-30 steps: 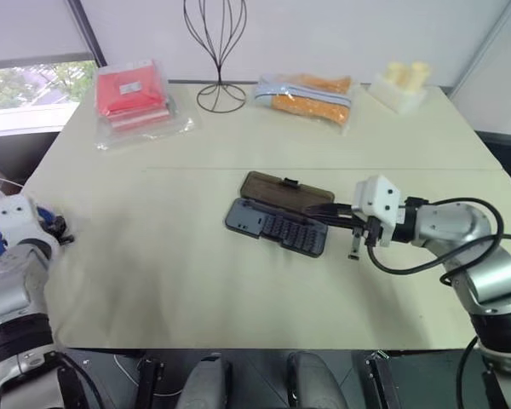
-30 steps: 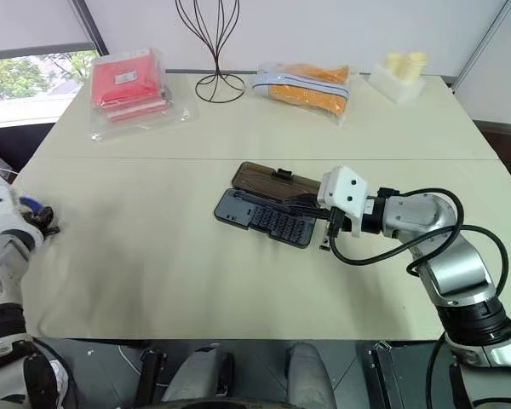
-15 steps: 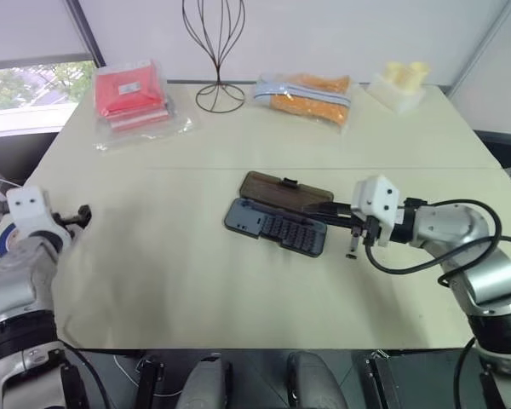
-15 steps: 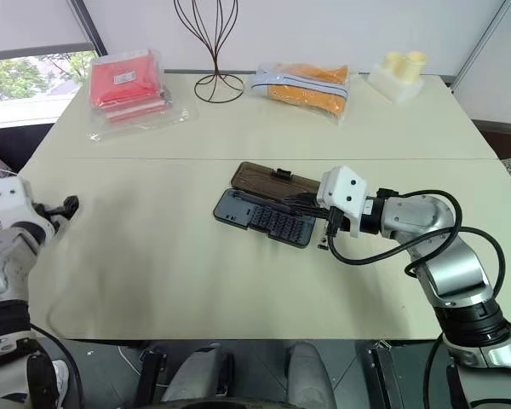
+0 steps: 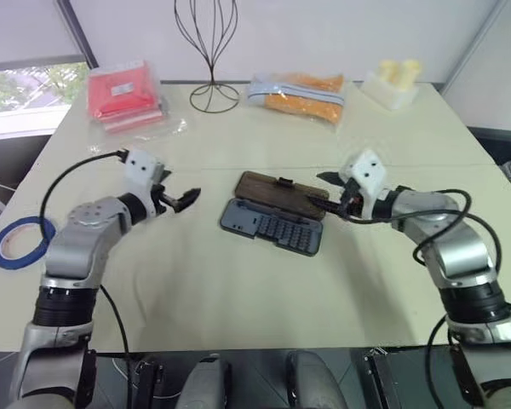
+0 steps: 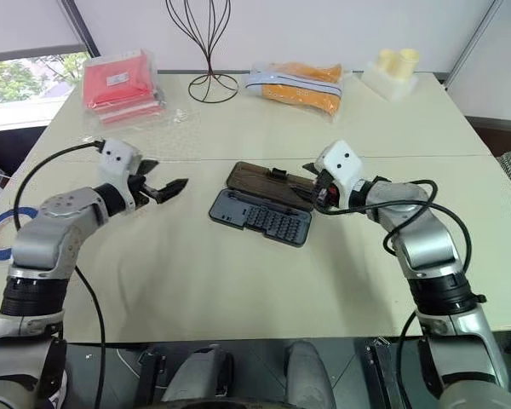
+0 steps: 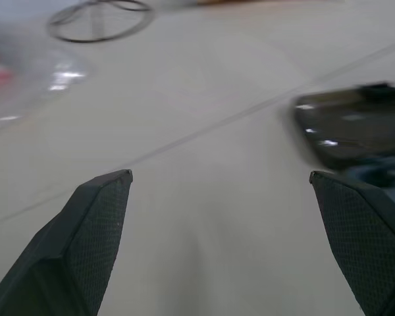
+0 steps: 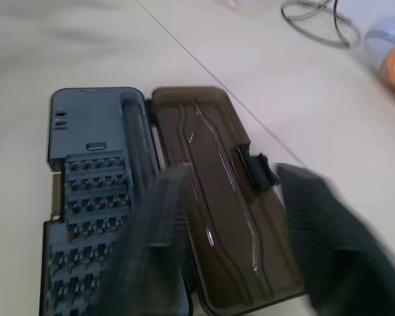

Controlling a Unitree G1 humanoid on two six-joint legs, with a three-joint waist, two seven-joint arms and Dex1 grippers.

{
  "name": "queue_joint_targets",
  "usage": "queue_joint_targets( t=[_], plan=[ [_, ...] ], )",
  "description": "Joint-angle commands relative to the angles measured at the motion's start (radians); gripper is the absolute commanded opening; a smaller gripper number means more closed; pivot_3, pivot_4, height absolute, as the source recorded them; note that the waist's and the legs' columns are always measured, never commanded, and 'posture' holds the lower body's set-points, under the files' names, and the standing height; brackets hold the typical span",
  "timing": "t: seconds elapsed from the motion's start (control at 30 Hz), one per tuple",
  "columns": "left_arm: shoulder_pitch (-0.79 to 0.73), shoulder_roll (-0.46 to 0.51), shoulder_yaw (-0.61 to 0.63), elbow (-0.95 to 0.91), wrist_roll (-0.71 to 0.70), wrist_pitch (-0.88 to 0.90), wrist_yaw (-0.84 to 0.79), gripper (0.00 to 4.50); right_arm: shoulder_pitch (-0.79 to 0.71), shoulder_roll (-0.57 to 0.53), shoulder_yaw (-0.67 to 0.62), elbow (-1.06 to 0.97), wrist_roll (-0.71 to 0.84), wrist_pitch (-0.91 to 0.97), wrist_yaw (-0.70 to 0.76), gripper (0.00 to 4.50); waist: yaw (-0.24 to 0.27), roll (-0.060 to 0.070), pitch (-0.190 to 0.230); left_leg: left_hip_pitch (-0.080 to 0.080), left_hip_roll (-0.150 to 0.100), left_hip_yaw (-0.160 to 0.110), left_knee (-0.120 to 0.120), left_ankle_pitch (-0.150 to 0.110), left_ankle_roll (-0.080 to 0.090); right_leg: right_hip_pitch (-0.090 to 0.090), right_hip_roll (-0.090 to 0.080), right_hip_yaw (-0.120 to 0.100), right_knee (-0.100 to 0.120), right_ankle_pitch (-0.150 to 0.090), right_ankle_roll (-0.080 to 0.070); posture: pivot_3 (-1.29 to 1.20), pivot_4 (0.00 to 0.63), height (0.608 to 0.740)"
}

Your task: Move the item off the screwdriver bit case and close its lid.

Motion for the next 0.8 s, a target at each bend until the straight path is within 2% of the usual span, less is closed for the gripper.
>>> queue_joint_targets(
  t=[0.03, 0.07, 0.23, 0.47, 0.53, 0.6, 0.8],
  plan=[
    [-0.016, 0.012, -0.022, 0.001, 0.009, -0.037, -0.050, 4.50, -0.072, 0.060, -0.012, -0.004, -0.005, 0.109, -0.095, 4.26, 0.001, 0.000, 0.000, 0.000, 0.000, 0.000, 0.000, 0.000, 0.000, 0.000, 0.000, 0.000, 0.000, 0.000, 0.000, 0.00, 0.150, 0.740],
    [-0.019, 0.010, -0.031, 0.009, 0.014, -0.042, -0.058, 4.50, -0.085, 0.076, -0.005, -0.005, -0.018, 0.138, -0.125, 4.39, 0.003, 0.000, 0.000, 0.000, 0.000, 0.000, 0.000, 0.000, 0.000, 0.000, 0.000, 0.000, 0.000, 0.000, 0.000, 0.00, 0.150, 0.740],
    [-0.028, 0.001, -0.050, 0.036, 0.024, -0.056, -0.078, 4.50, -0.145, 0.176, -0.007, -0.005, -0.089, 0.322, -0.324, 4.39, 0.004, 0.000, 0.000, -0.001, 0.000, 0.000, 0.000, 0.000, 0.000, -0.001, 0.000, 0.000, 0.000, 0.000, 0.000, 0.00, 0.150, 0.740],
    [-0.026, -0.031, -0.058, 0.051, 0.039, -0.068, -0.082, 4.50, -0.144, 0.213, -0.040, -0.015, -0.153, 0.578, -0.496, 4.39, 0.006, 0.000, 0.000, -0.010, -0.001, -0.001, 0.002, 0.001, -0.001, -0.009, 0.000, 0.000, 0.002, 0.000, 0.000, 0.00, 0.150, 0.740],
    [-0.033, -0.032, -0.056, 0.061, 0.040, -0.068, -0.089, 4.50, -0.149, 0.262, -0.116, 0.014, -0.164, 0.691, -0.571, 4.39, 0.004, 0.000, 0.000, -0.015, -0.002, -0.001, 0.003, 0.002, -0.003, -0.016, 0.000, 0.000, 0.007, 0.000, 0.000, 0.00, 0.150, 0.740],
    [-0.035, -0.037, -0.058, 0.061, 0.043, -0.065, -0.087, 4.50, -0.149, 0.275, -0.145, 0.028, -0.162, 0.733, -0.590, 4.39, 0.002, 0.000, 0.000, -0.015, -0.001, 0.000, 0.003, 0.002, -0.003, -0.019, -0.001, 0.000, 0.014, 0.000, 0.000, 0.00, 0.150, 0.740],
    [-0.044, -0.042, -0.062, 0.061, 0.049, -0.062, -0.089, 4.50, -0.174, 0.320, -0.209, 0.082, -0.161, 0.781, -0.635, 4.39, -0.001, 0.001, -0.001, -0.015, -0.001, 0.000, 0.002, 0.003, -0.004, -0.020, 0.000, 0.000, 0.015, 0.000, 0.000, 0.00, 0.150, 0.740]
  ],
)
